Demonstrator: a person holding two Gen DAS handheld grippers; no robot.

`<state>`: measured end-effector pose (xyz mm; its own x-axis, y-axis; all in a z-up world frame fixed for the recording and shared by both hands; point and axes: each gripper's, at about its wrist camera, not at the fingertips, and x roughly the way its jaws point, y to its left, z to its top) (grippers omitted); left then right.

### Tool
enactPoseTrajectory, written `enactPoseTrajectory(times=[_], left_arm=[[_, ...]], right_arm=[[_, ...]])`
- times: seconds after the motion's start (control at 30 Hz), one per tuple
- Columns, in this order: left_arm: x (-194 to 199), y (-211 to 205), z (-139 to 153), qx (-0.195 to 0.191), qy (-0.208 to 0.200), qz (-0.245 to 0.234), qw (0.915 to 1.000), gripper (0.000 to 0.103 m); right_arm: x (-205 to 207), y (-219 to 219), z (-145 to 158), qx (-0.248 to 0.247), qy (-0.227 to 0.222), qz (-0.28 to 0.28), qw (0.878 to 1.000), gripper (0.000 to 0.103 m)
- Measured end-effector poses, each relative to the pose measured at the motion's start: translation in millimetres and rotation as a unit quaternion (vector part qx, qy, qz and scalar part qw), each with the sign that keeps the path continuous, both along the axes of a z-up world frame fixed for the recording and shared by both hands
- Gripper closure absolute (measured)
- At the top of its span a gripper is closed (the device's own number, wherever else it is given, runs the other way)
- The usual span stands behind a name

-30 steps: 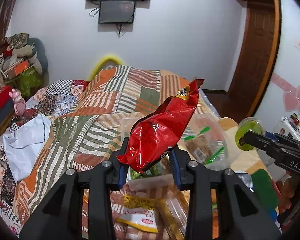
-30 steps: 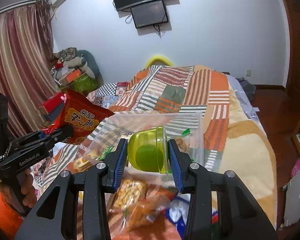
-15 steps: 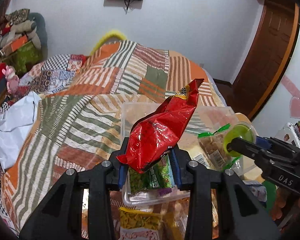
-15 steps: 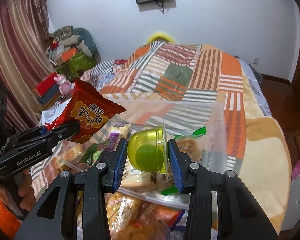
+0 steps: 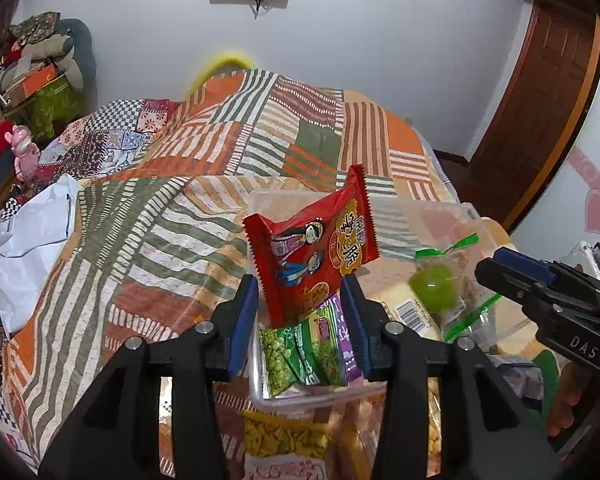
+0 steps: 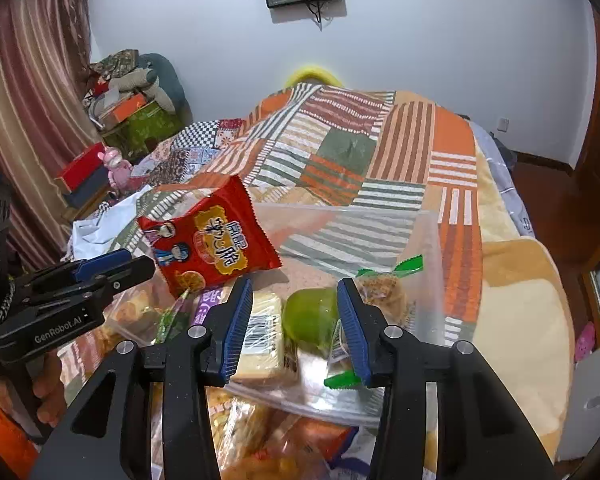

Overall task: Organize snacks
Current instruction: 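Drop the red chip bag into the clear box with left tool while right drops the jelly cup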

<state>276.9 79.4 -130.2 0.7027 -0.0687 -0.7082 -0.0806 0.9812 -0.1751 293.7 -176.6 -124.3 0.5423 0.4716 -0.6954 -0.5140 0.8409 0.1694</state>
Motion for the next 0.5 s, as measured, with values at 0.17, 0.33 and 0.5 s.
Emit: enactPoseTrajectory(times=[0.17,0.33,0.5], left_arm=[[-19,3,17,0.011,-0.02,-0.004,0.9997,0.046],[-42,9,31,0.037,-0.027,-0.008,0.9989,0.037],[-63,26,36,0.043,-0.015,-0.007,0.9989,0.03]], right_arm=[[-16,-9,11,-0.001,-0.019,-0.002,1.0,0.06],[-34,-28,20,0.003,-0.032,-0.007,0.999,0.052],[-47,-48,20,-0.004,-0.033,-0.018,0.999,0.043]])
